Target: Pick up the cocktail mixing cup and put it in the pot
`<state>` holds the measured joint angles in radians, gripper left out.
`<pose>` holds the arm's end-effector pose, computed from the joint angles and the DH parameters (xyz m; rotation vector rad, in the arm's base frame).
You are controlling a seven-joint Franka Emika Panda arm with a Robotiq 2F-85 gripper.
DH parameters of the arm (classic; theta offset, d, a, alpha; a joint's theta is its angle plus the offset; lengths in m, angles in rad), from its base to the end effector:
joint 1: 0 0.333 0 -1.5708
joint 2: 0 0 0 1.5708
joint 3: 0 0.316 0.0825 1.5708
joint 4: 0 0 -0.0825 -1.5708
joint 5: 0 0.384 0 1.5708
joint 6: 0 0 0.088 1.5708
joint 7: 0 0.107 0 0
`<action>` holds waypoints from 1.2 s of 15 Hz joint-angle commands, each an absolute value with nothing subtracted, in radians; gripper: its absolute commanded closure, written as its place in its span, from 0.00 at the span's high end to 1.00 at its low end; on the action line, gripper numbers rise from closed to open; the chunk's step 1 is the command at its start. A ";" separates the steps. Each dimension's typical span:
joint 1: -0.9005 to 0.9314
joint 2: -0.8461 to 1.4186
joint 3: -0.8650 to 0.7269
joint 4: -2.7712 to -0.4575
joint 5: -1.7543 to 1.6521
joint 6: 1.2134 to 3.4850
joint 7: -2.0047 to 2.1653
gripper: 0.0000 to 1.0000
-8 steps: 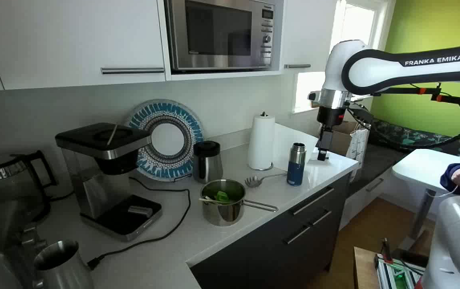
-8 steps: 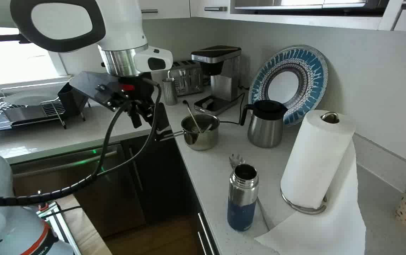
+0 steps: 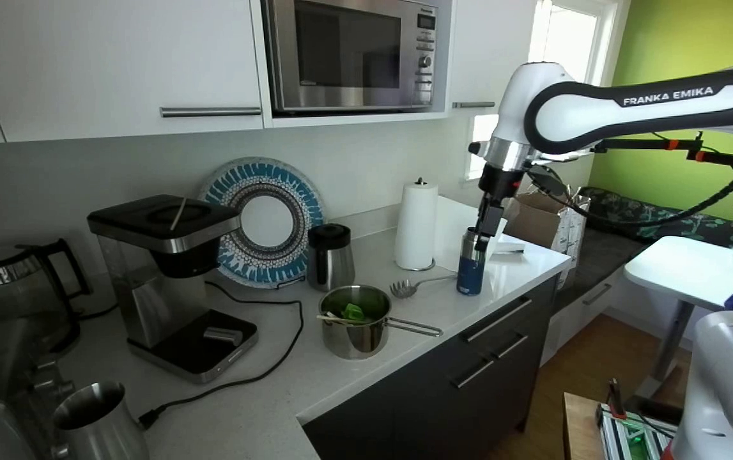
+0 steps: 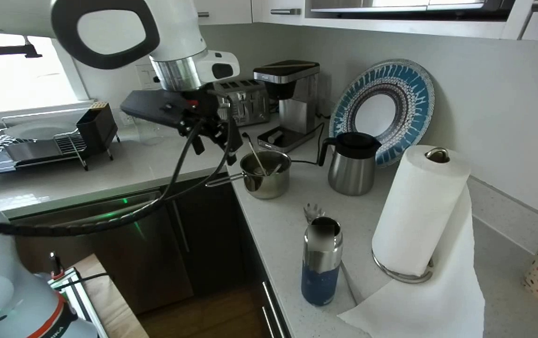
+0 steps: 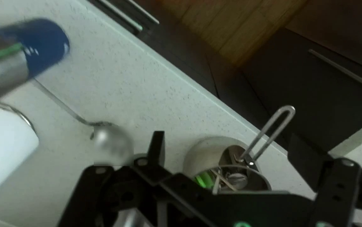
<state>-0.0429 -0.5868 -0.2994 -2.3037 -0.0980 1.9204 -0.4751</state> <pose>0.3681 -0.1596 0.5683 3.1070 0.2971 0.3073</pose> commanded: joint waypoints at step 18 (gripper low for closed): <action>0.109 0.096 -0.051 -1.794 0.070 2.037 -0.638 1.00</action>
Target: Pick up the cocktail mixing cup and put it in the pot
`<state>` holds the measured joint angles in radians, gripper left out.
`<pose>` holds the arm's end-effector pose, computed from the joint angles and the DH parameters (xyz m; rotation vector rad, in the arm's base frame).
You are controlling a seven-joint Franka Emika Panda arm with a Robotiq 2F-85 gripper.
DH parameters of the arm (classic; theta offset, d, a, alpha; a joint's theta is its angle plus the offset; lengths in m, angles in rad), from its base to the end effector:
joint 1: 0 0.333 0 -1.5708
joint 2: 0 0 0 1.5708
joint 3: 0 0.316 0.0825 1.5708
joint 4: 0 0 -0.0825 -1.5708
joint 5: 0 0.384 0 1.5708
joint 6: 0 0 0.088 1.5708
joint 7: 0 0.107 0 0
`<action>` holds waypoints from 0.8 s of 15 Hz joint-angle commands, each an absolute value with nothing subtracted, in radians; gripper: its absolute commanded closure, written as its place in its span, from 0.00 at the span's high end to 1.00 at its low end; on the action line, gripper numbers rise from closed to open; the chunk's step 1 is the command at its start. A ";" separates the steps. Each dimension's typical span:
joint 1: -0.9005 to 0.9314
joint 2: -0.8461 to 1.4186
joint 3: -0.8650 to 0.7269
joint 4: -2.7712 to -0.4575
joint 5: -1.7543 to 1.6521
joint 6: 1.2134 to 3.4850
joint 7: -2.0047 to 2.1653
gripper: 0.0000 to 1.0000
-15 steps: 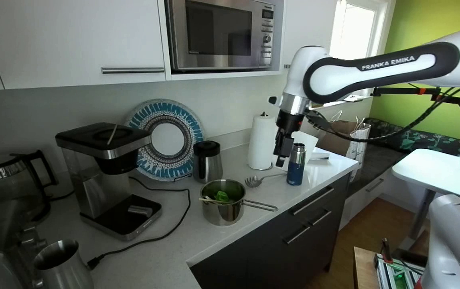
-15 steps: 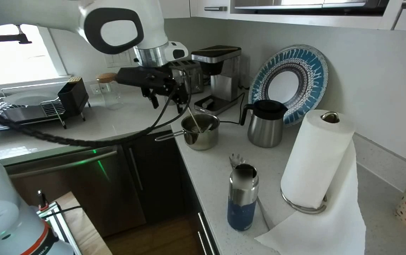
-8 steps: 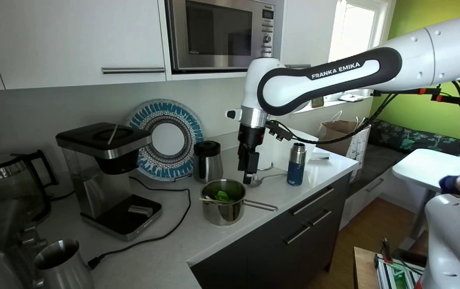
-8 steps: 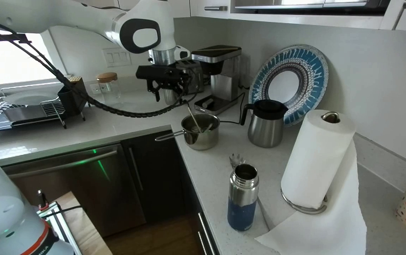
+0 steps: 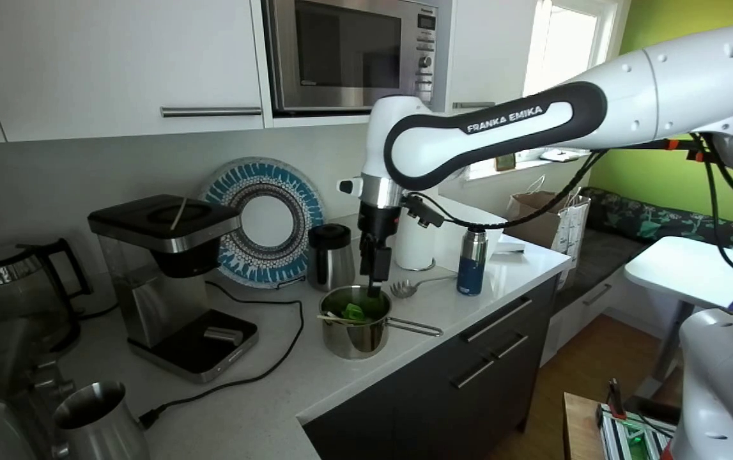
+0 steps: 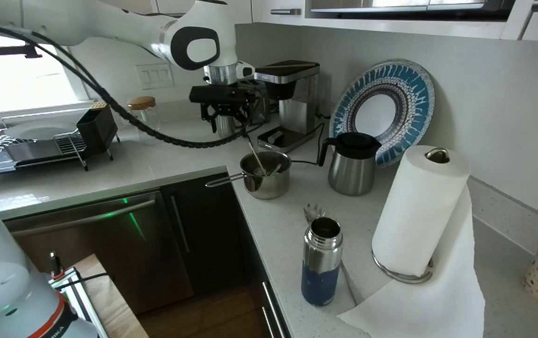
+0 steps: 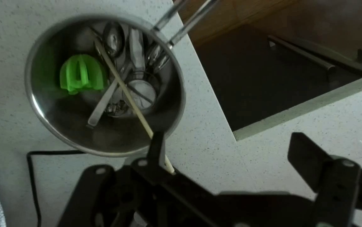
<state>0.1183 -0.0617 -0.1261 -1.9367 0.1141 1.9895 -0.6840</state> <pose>0.5538 0.0014 0.5211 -2.9109 -0.9574 -0.2239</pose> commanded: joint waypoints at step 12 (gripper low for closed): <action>0.123 0.394 0.147 -1.482 0.009 2.150 -0.598 1.00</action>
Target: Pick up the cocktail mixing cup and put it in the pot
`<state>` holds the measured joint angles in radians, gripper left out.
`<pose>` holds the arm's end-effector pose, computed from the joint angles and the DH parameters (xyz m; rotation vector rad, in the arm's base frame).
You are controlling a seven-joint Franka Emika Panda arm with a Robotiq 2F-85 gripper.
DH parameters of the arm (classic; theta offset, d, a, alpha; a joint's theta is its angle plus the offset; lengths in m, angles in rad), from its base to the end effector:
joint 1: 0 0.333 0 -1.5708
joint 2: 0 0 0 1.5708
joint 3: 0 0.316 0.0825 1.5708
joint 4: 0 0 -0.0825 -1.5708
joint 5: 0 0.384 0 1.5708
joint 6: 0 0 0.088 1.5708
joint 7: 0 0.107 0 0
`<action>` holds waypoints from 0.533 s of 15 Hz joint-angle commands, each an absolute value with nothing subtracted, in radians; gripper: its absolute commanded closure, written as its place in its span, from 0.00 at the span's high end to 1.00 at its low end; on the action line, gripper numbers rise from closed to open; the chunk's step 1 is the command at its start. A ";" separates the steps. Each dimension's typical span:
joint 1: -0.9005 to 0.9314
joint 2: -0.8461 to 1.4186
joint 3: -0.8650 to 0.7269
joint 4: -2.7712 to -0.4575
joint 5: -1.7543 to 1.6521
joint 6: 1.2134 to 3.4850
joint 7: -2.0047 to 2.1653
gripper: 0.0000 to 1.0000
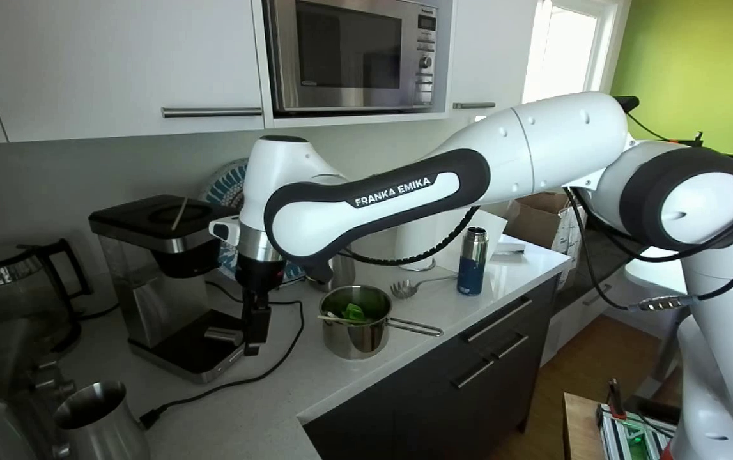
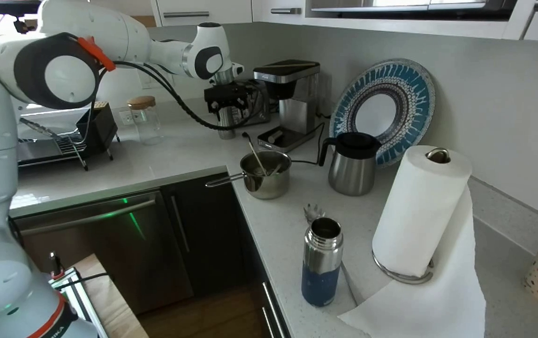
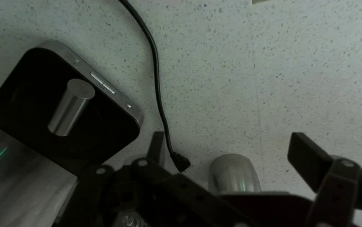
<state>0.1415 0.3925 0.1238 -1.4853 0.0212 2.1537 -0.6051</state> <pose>0.6802 0.1718 0.4788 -2.8209 -1.2686 -0.4447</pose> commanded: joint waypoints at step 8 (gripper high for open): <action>0.250 0.637 0.089 -1.263 -0.098 2.539 -0.095 1.00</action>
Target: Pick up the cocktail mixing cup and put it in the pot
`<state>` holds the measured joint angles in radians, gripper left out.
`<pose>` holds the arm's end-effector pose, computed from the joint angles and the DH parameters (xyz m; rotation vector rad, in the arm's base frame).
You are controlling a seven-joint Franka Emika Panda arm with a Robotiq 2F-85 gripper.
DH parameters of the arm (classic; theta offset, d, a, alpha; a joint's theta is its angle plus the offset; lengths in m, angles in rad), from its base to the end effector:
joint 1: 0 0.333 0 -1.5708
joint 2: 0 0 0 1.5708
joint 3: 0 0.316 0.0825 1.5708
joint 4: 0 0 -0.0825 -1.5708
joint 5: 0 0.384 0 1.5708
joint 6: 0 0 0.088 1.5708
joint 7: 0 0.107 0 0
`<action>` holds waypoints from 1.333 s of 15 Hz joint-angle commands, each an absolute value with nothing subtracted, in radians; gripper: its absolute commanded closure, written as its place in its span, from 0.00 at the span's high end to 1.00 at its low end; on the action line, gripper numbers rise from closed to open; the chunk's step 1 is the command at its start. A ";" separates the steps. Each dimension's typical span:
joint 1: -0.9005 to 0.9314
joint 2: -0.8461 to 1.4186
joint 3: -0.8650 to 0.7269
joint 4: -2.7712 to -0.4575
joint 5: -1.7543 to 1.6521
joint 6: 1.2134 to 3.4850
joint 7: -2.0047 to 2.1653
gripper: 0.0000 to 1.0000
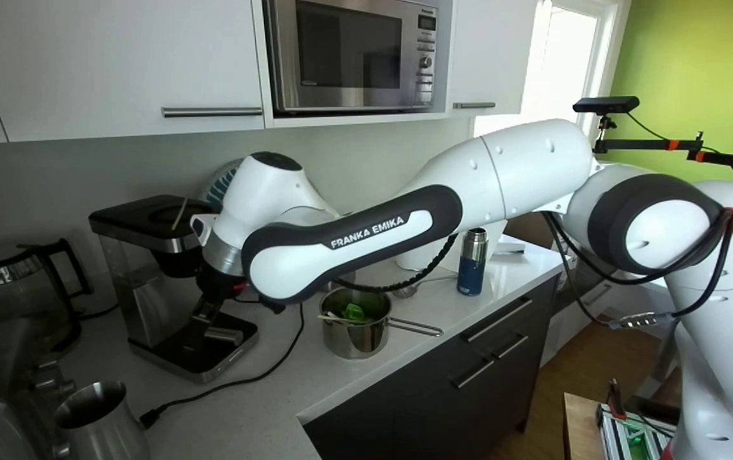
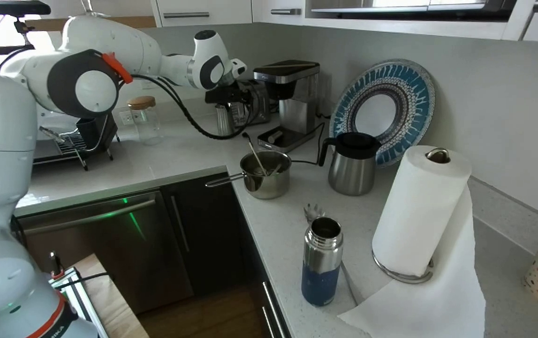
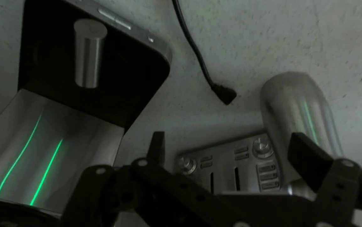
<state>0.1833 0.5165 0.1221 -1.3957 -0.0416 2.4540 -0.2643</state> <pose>0.7187 0.2054 0.4721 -2.8786 -0.8306 -0.8374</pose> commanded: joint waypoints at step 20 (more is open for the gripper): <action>0.302 0.799 0.122 -0.976 -0.045 2.319 0.056 0.98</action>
<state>0.3238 0.7606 0.0823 -1.0405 -0.0899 2.4012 0.0968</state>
